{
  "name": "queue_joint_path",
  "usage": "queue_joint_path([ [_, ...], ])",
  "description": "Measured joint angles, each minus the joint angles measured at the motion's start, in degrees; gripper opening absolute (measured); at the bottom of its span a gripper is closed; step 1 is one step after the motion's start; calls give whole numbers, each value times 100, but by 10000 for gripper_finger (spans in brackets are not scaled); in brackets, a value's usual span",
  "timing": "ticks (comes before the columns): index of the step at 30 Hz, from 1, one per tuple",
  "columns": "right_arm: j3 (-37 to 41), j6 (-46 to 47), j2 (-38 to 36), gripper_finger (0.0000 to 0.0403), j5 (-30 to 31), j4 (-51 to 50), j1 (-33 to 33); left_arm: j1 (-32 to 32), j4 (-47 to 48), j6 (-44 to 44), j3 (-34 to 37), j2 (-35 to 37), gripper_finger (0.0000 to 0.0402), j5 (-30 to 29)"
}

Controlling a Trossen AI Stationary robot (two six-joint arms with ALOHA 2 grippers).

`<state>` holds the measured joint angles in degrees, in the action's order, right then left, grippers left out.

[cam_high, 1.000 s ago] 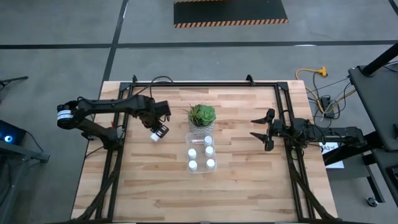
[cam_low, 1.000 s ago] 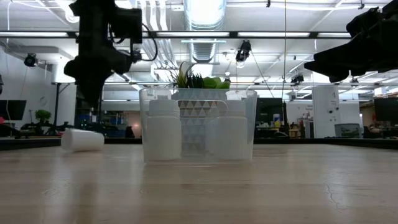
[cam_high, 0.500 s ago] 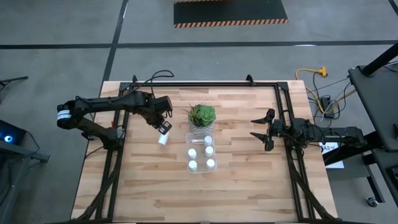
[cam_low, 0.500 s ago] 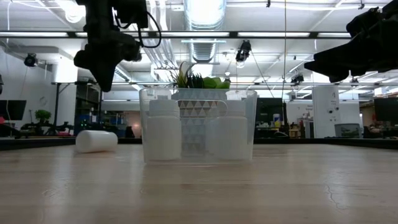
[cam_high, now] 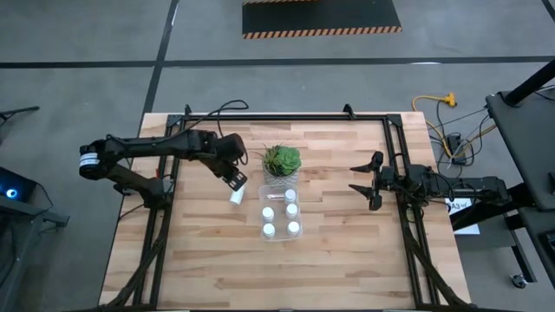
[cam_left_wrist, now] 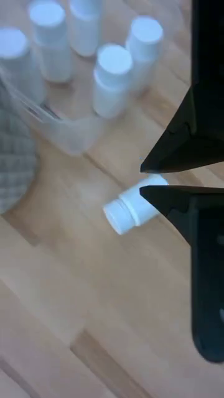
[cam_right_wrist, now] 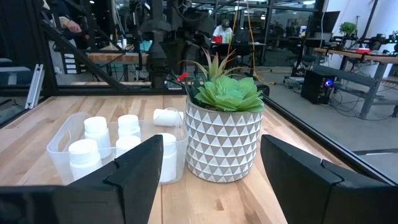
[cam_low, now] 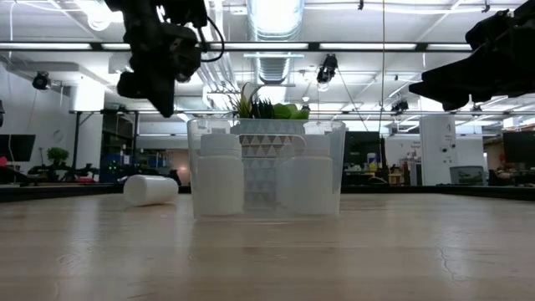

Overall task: Pick and place pill bottles into a basket
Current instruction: Put the pill bottle into the bin

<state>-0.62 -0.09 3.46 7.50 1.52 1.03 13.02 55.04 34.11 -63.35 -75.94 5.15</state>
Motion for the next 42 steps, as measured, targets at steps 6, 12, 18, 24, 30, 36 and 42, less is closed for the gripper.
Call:
queue_joint_path([
  [6, 0, -1, 0, 260, 1, 0, 1, -2, -463, 183, 0, 0, 25, 212],
  [12, 0, -6, 0, 260, 1, -1, 0, -13, -621, 445, 0, 0, 25, 283],
  [18, 0, -2, 0, 260, 0, -1, -1, -48, -946, 603, 0, 0, 58, 426],
  [24, 0, 1, 0, 260, 1, 0, -1, -48, -1386, 943, 4, 0, 131, 416],
  [30, 0, -6, 1, 260, 1, 0, 0, -109, -1407, 1418, 19, 0, 225, 434],
  [36, 0, -3, 0, 260, 1, 0, 0, -183, -1400, 1733, 95, 0, 309, 455],
  [42, 0, 0, 0, 260, 1, 0, 1, -232, -1387, 1944, 125, 0, 358, 496],
])
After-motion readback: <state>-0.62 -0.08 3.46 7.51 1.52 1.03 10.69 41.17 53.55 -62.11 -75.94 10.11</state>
